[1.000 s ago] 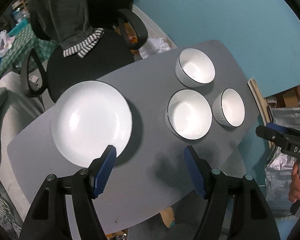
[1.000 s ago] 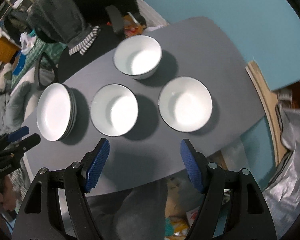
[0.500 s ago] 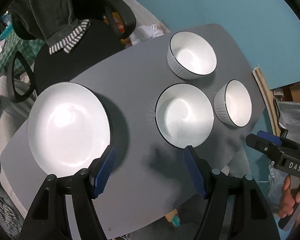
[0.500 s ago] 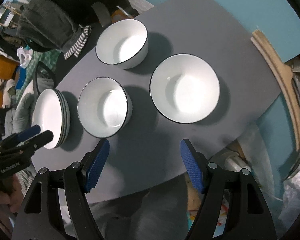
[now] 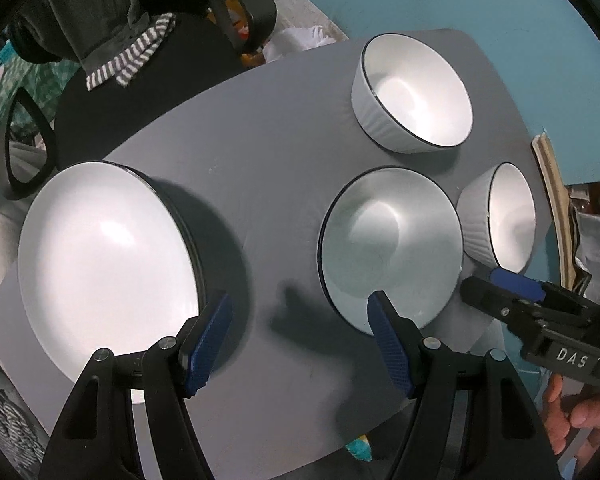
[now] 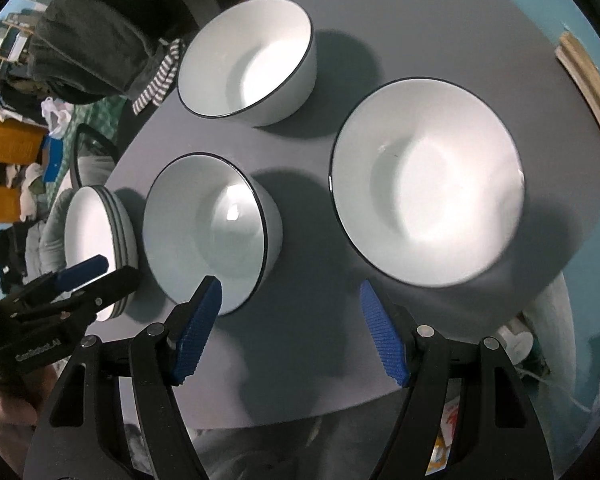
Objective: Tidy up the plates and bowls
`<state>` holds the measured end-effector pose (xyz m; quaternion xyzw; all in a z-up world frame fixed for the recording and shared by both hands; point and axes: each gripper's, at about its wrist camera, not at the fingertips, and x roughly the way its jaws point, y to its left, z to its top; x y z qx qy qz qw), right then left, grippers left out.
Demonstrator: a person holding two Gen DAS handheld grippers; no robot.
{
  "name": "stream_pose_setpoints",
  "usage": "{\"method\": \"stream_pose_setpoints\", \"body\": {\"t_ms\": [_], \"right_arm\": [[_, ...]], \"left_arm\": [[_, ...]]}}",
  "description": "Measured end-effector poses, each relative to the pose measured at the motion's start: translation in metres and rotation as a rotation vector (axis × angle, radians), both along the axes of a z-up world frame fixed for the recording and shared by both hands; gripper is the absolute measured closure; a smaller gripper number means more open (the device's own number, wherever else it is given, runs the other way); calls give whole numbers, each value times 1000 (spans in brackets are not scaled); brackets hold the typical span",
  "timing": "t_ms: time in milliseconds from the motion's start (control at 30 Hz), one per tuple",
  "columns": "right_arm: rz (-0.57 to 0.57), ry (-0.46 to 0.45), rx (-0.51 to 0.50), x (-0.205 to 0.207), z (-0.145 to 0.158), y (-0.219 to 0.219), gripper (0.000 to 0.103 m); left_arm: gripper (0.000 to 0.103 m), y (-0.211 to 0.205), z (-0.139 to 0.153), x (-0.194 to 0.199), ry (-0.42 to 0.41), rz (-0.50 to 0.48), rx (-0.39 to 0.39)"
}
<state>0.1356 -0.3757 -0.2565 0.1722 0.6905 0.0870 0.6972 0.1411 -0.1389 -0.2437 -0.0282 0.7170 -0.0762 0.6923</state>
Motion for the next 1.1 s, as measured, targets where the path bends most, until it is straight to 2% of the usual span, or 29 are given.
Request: {"method": "stream_pose_setpoints", "body": {"t_ms": [167,400,567,633,700,767,800,900,1033,1100], "right_arm": [[32,22,-1,7,-11,7,31],[57,17,23,16,-19,15,37],[75,11,16,23,-24,16,51],[90,12,21,26,-25,17,57],[100,12,25,27,-25,19,60],[110,13,28,29,-26,21,69],[117,21,27,29,-27,22,72],[127,20,10,30,-28,23,74],[137,22,-13,31,-31,24,86],[141,24,-19,31,-32,27,86]], "left_arm": [[32,-5,-10,8,11,-4,-3],[32,-8,-24,15,29,-5,-8],[33,-8,-32,21,39,9,-13],[38,-8,-36,23,47,15,-21],[50,-7,-41,24,70,31,-33],[55,-7,-45,25,85,46,-45],[61,-7,-48,25,91,50,-49],[74,-10,-52,24,102,45,-55],[82,-12,-56,22,104,35,-76],[86,-13,-59,21,111,37,-82]]}}
